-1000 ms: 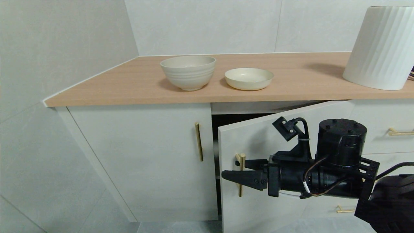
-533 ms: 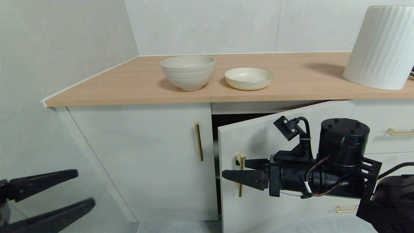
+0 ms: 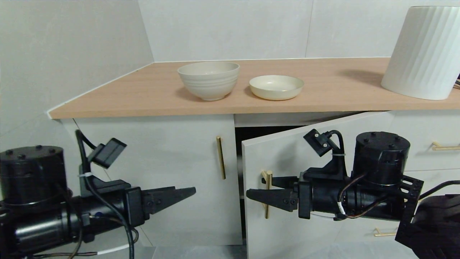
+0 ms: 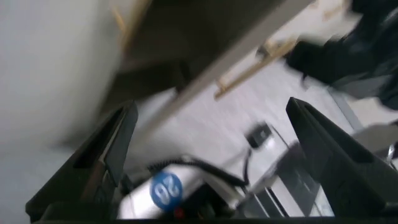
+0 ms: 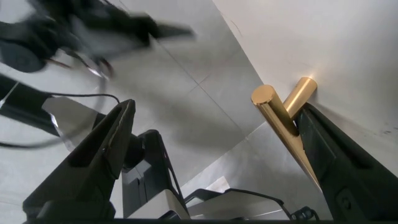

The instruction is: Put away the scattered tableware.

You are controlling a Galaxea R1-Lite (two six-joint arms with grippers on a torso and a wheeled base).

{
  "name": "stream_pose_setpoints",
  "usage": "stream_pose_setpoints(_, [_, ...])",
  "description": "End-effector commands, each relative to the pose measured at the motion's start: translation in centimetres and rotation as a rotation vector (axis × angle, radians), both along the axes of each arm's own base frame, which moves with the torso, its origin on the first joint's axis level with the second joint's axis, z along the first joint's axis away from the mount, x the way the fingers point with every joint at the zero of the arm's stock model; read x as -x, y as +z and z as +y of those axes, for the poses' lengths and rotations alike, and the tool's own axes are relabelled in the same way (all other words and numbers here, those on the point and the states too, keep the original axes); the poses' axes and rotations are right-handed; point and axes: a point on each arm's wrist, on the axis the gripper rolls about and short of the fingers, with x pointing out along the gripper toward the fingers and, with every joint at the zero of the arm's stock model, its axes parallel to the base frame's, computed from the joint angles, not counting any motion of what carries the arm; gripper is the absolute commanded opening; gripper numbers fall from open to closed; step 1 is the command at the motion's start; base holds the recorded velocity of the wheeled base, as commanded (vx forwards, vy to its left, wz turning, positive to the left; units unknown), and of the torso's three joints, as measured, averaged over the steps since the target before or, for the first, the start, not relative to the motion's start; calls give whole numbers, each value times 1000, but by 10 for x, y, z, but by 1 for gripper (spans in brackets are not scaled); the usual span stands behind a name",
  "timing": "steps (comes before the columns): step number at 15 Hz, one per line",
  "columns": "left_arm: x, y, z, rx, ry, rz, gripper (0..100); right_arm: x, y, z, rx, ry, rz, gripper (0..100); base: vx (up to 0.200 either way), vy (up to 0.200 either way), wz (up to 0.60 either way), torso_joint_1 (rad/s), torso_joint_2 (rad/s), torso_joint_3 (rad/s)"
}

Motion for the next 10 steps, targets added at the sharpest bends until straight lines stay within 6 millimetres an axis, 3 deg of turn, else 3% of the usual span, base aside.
stream_pose_setpoints(1, [-9,-30,-12,-42,-19,114,100,-1,-2,1,5,1,6,100,0,0,0,0,0,0])
stream_pose_setpoints(5, [-7,-33,-17,-52,-28,116,100,-1,-2,1,5,1,6,100,0,0,0,0,0,0])
stream_pose_setpoints(6, [-6,-34,-17,-54,-30,118,0,-1,-2,0,5,-1,6,100,0,0,0,0,0,0])
stream_pose_setpoints(10, [-7,-35,-17,-63,-37,112,0,-1,-5,0,13,-1,16,100,0,0,0,0,0,0])
